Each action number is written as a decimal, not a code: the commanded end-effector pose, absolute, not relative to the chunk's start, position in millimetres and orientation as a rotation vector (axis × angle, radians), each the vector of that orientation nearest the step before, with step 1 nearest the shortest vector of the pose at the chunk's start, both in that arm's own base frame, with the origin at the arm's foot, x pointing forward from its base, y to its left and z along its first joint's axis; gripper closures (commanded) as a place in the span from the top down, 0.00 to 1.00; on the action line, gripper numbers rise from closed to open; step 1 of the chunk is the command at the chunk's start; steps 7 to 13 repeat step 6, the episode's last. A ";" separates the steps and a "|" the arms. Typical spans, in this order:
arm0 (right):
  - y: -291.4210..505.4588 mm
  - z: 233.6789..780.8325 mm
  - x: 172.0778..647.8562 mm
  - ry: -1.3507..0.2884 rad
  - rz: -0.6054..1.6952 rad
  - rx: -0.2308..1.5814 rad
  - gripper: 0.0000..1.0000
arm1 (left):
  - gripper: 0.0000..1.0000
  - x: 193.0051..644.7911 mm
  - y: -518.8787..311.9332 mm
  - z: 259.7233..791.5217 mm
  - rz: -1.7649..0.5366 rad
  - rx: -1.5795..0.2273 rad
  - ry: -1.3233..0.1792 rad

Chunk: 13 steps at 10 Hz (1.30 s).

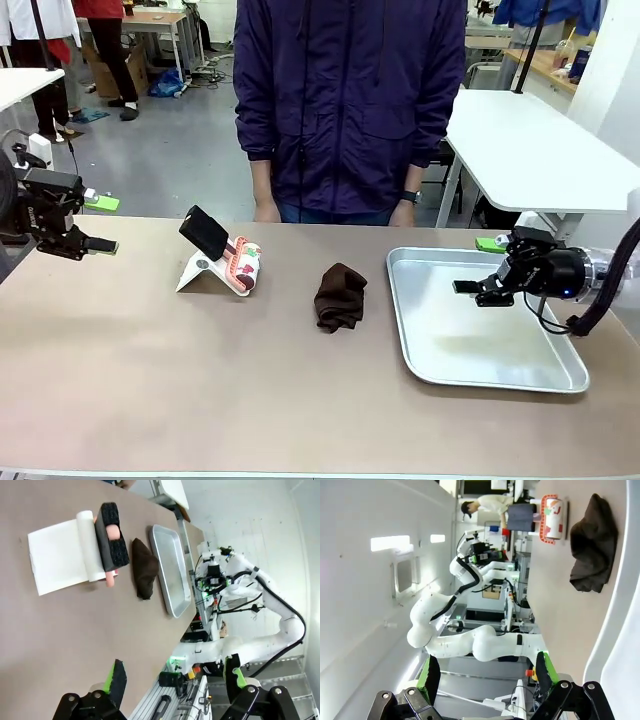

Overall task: Clean the surface of the table.
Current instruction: Return the Lint Roller and towel to their original positions.

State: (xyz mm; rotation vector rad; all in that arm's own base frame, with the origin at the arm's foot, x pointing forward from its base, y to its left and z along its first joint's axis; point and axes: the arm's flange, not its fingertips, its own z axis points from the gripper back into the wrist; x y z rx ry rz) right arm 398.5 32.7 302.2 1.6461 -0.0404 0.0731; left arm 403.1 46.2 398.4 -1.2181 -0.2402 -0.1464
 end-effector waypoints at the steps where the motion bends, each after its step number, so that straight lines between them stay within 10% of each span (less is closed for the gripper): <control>1: 35.1 313.3 399.5 -0.034 0.062 1.610 1.00 | 1.00 395.5 45.2 403.7 -0.153 -1.191 -0.231; 13: 35.1 313.3 399.5 -0.034 0.062 1.610 1.00 | 1.00 395.5 45.2 403.7 -0.153 -1.191 -0.231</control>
